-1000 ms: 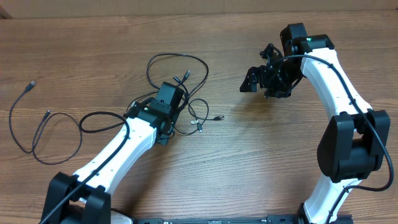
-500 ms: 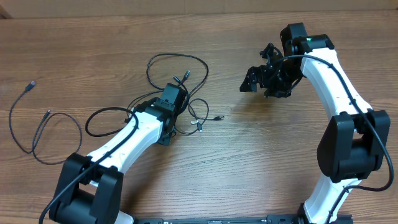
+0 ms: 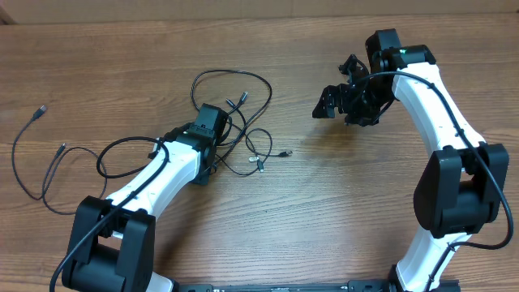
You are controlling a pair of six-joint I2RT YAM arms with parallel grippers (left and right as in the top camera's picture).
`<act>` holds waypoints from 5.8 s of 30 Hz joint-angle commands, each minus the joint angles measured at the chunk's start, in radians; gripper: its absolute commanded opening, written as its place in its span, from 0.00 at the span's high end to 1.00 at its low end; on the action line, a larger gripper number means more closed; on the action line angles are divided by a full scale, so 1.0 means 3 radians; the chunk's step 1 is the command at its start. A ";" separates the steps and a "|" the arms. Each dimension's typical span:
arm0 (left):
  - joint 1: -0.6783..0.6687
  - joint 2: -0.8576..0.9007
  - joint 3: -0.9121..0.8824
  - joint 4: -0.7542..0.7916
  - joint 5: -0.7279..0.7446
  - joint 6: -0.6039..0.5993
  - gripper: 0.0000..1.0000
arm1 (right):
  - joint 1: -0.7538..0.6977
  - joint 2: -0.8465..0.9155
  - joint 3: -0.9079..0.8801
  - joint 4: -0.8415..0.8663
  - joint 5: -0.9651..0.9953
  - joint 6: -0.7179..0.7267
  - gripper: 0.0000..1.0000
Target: Untangle cables
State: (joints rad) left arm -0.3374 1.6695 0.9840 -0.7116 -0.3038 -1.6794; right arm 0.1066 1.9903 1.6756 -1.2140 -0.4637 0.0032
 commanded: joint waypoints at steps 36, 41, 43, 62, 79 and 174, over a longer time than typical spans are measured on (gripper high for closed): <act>0.0056 -0.0710 0.2907 -0.0451 0.3368 0.4964 0.96 | 0.0022 -0.1509 0.0369 0.0023 -0.0871 -0.0090 0.00; 0.0094 -0.0710 0.3306 -0.0365 0.3343 0.4821 0.96 | 0.0029 -0.1474 0.0369 -0.0173 -0.0880 0.0062 0.00; 0.0099 -0.0710 0.3446 -0.0355 0.3342 0.4818 0.96 | 0.0061 -0.1451 0.0369 -0.0219 -0.0881 0.0093 0.00; 0.0113 -0.0710 0.3555 -0.0333 0.3409 0.4686 0.96 | 0.0548 -0.1434 0.0369 -0.0106 -0.1015 -0.0982 0.12; 0.0547 -0.0711 0.3557 -0.0257 0.4341 0.4510 0.96 | 0.0793 -0.1409 0.0365 0.0196 -0.0853 -0.1338 0.96; 0.1956 -0.0771 0.3649 0.1424 0.4316 0.2635 0.96 | 0.0010 -0.0649 -0.0721 0.0865 0.1367 0.0951 0.96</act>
State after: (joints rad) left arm 0.2321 1.4593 2.0571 -0.3248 1.0931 -0.7700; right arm 0.1471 1.7950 1.4685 -0.9436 -0.0734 0.2653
